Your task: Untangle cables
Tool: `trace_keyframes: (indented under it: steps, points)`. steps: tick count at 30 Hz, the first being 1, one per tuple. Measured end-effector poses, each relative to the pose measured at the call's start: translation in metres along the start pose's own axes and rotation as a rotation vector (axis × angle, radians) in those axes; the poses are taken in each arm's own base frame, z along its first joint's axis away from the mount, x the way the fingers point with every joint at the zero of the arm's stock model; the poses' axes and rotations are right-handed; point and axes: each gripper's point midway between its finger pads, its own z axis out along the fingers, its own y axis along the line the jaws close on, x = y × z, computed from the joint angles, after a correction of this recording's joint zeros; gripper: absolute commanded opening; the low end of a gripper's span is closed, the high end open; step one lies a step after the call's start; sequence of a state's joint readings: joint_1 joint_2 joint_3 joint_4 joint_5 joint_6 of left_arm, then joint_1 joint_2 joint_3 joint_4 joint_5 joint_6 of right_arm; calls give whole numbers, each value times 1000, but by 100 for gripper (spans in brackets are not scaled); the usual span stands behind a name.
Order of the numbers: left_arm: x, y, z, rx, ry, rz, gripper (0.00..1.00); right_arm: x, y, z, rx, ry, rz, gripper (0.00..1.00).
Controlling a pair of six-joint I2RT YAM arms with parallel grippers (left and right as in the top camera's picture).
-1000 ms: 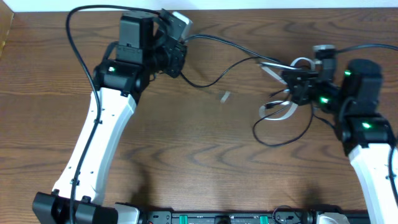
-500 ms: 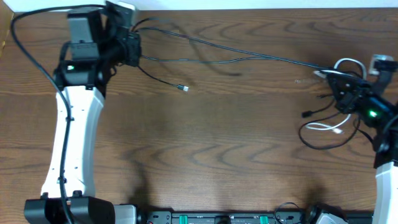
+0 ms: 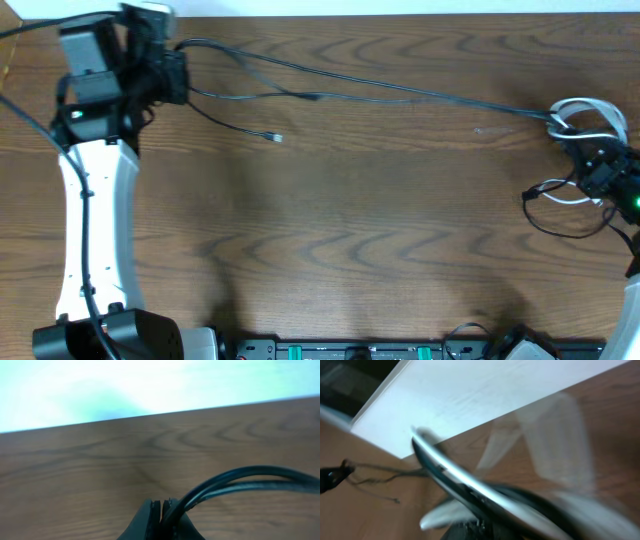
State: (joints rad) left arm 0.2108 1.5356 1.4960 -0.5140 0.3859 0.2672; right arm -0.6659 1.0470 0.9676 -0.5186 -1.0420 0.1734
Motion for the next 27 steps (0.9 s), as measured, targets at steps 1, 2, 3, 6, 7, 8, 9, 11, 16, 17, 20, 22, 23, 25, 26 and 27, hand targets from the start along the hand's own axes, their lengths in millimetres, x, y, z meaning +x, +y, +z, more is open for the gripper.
trace_keyframes:
  steps: [1,2,3,6,7,8,9,11,16,17,20,22,23,25,26,27]
  points:
    - [1,9,-2,-17,-2,-19,8,0,-3,-3,6,-3,10,1]
    - [2,18,-5,-31,-4,-37,8,0,-4,-5,8,-5,16,1]
    - [2,24,-7,-38,-8,-50,8,-1,-6,-7,12,-11,18,1]
    - [3,33,-10,-40,-15,-80,8,-6,-15,-15,41,-38,24,1]
    - [4,35,-11,-43,-16,-85,8,-7,-17,-18,50,-46,26,1]
    - [4,37,-12,-45,-18,-90,8,-8,-20,-20,58,-54,29,1]
    - [4,39,-12,-47,-19,-92,8,-9,-22,-22,65,-59,31,1]
    - [3,46,-15,-67,-26,-98,8,-12,-29,-26,95,-75,34,1]
    - [6,69,-22,-118,-36,-139,8,-16,-39,-34,136,-100,44,1]
    - [6,72,-23,-125,-38,-144,8,-16,-40,-35,141,-102,45,1]
    - [7,85,-29,-155,-48,-172,8,-18,-45,-39,163,-116,51,1]
    - [7,93,-32,-174,-59,-190,8,-19,-48,-41,174,-123,53,1]
    - [7,96,-33,-180,-60,-196,8,-20,-49,-42,179,-126,54,1]
    - [8,98,-33,-190,-59,-201,8,-21,-52,-45,192,-132,57,1]
    - [8,99,-34,-192,-59,-202,8,-21,-53,-46,198,-136,58,1]
    - [8,99,-34,-193,-59,-202,8,-21,-55,-47,208,-139,61,1]
